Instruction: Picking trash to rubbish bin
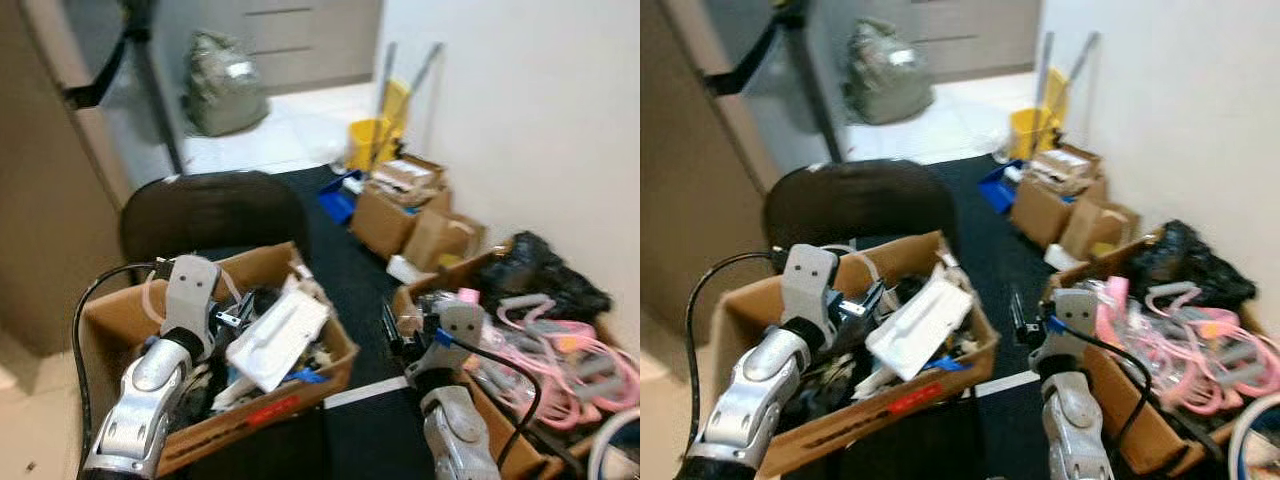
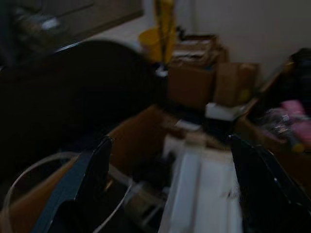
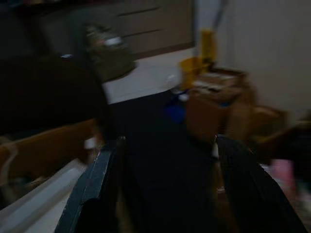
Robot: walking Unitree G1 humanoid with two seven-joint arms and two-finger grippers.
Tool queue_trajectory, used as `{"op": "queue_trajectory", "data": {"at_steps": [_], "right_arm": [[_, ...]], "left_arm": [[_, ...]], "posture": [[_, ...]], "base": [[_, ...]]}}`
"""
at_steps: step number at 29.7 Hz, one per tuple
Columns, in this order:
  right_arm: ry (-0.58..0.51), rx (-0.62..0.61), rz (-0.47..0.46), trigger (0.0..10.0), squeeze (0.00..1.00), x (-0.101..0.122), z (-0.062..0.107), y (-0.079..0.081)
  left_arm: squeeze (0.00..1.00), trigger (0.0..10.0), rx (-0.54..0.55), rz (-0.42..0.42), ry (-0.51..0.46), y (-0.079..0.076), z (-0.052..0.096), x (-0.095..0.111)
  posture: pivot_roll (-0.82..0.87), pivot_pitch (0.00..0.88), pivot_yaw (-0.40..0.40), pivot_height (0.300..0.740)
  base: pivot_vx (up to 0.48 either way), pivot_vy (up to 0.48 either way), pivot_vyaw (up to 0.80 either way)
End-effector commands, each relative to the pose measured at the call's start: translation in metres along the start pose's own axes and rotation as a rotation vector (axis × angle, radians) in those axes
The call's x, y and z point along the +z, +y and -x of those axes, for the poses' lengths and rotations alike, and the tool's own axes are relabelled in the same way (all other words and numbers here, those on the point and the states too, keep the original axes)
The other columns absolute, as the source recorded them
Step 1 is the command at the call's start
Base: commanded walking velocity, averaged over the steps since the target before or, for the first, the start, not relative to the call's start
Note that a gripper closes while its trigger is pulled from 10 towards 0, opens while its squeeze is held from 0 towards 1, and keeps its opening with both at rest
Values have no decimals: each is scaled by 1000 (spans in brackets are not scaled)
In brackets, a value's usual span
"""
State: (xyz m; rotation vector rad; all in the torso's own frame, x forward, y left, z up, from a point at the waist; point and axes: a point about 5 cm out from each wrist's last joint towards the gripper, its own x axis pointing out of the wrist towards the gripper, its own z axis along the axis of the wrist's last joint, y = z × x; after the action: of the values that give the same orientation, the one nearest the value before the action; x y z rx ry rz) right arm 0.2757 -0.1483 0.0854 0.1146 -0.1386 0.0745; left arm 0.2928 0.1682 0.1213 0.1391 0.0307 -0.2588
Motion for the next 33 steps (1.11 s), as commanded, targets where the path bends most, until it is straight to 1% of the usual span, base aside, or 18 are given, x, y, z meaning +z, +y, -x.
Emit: {"op": "queue_trajectory", "data": {"at_steps": [1,3,4,8,21,22,23,25,33], "right_arm": [[40,-30,-4,10000,0,-8,5,-4],[43,-38,-2,10000,0,-8,6,-6],[51,-46,0,10000,0,-9,6,-7],[53,-44,2,10000,0,-9,7,-6],[66,-48,25,10000,0,-11,9,-7],[66,-49,25,10000,0,-11,10,-7],[70,-50,25,10000,0,-11,10,-8],[73,-49,25,10000,0,-11,10,-8],[90,-72,35,10000,0,-14,10,-10]], "left_arm": [[0,10000,24,-20,11,5,1,-2],[0,10000,28,-27,19,5,1,-3],[0,10000,39,-51,29,6,1,-4],[0,10000,40,-26,27,7,1,-4],[0,10000,56,-33,31,8,2,-6],[0,10000,62,-40,26,8,2,-6],[0,10000,101,-33,-2,12,1,-1],[0,10000,114,-27,-13,14,0,1],[0,10000,114,-36,1,15,-1,-1]], "posture": [[23,113,49,740],[25,113,49,740],[26,114,48,740],[20,115,51,740],[16,116,50,740],[14,110,49,740],[15,112,48,740],[16,120,51,740],[19,120,54,740]], "base": [[0,0,-800],[0,0,-800],[0,0,-800],[0,0,-800],[0,0,-800],[0,0,-800],[0,0,-800],[0,0,-800],[0,0,-800]]}}
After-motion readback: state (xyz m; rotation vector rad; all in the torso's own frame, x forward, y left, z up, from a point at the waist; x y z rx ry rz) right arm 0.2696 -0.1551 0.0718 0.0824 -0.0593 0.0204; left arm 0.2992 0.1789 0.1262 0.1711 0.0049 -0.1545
